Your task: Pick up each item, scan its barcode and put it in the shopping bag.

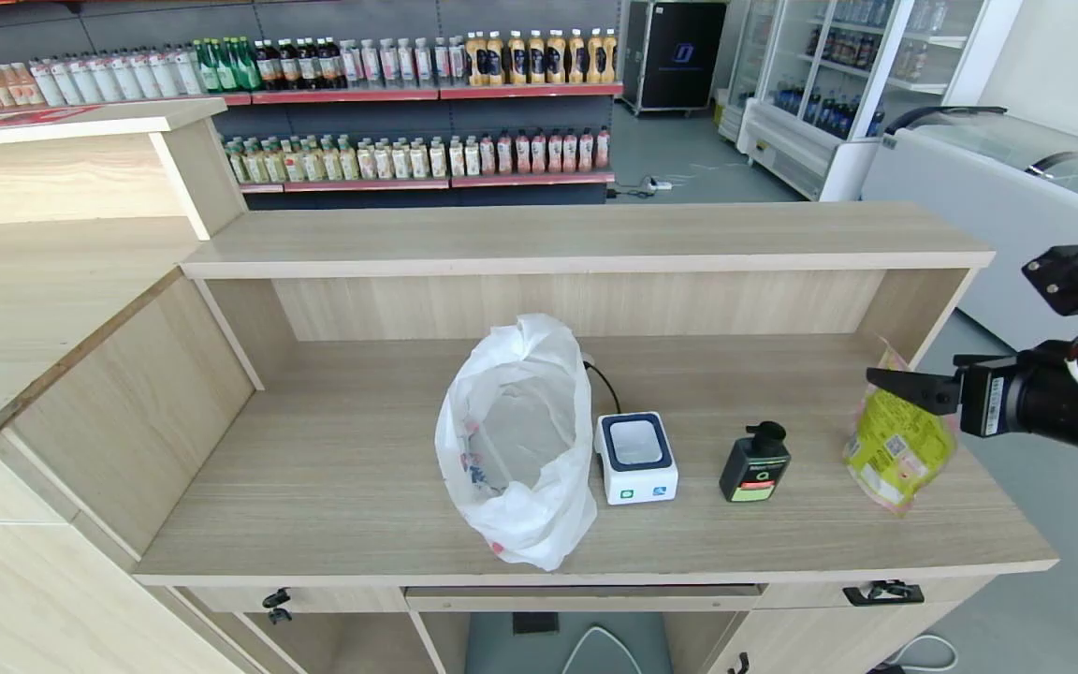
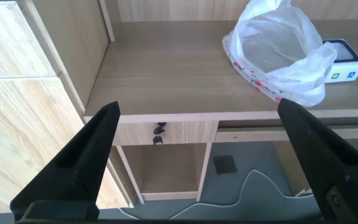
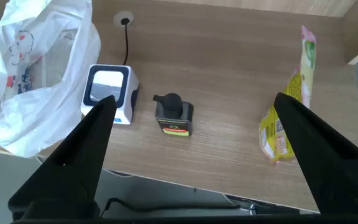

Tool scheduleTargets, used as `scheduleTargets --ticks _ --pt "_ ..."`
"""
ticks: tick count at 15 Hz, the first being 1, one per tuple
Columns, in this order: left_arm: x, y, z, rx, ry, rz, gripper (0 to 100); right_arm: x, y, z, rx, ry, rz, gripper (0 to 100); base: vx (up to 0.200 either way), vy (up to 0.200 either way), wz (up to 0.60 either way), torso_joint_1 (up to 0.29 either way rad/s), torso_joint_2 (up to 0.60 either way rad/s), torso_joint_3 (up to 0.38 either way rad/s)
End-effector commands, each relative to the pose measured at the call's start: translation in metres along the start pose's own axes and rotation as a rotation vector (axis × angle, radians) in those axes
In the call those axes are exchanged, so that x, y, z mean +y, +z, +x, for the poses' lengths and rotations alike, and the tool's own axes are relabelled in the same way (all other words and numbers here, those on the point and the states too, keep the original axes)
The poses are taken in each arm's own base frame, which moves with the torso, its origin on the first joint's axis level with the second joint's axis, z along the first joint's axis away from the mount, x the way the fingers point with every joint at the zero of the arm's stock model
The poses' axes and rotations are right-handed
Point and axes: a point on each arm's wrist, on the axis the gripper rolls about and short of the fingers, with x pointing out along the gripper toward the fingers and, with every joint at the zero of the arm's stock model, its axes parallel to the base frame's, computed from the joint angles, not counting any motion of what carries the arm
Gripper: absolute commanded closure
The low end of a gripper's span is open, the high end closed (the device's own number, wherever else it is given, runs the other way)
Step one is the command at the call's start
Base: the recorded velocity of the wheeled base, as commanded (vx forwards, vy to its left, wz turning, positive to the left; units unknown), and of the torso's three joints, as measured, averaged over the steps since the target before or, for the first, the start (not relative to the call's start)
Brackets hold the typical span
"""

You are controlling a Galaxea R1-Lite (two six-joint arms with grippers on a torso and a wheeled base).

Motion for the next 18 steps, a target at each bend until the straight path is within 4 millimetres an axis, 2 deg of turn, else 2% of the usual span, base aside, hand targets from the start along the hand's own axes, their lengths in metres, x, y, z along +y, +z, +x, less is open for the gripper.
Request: scheduleTargets --ticks 1,2,7,9,18 --pt "0.0 0.0 0.0 0.001 0.0 0.0 0 -0.002 -0.025 0.021 0.112 0.049 0.003 0 0.0 0.0 0.0 0.0 0.0 0.0" --pt "0.0 0.0 0.0 0.001 0.0 0.0 0 -0.001 -0.037 0.023 0.148 0.086 -0.013 0 0.0 0.0 0.0 0.0 0.0 0.0" --pt "0.0 0.0 0.0 0.001 0.001 0.0 0 -0.049 -0.081 0.036 0.24 0.164 -0.08 0 0.0 0.0 0.0 0.0 0.0 0.0" --pt "0.0 0.0 0.0 0.001 0.0 0.0 0 -0.058 -0.095 0.046 0.251 0.211 -0.082 0 0.0 0.0 0.0 0.0 0.0 0.0" --pt "0.0 0.0 0.0 0.001 0.001 0.0 0 -0.065 -0.108 0.101 0.169 0.398 -0.082 0 0.0 0.0 0.0 0.0 0.0 0.0"
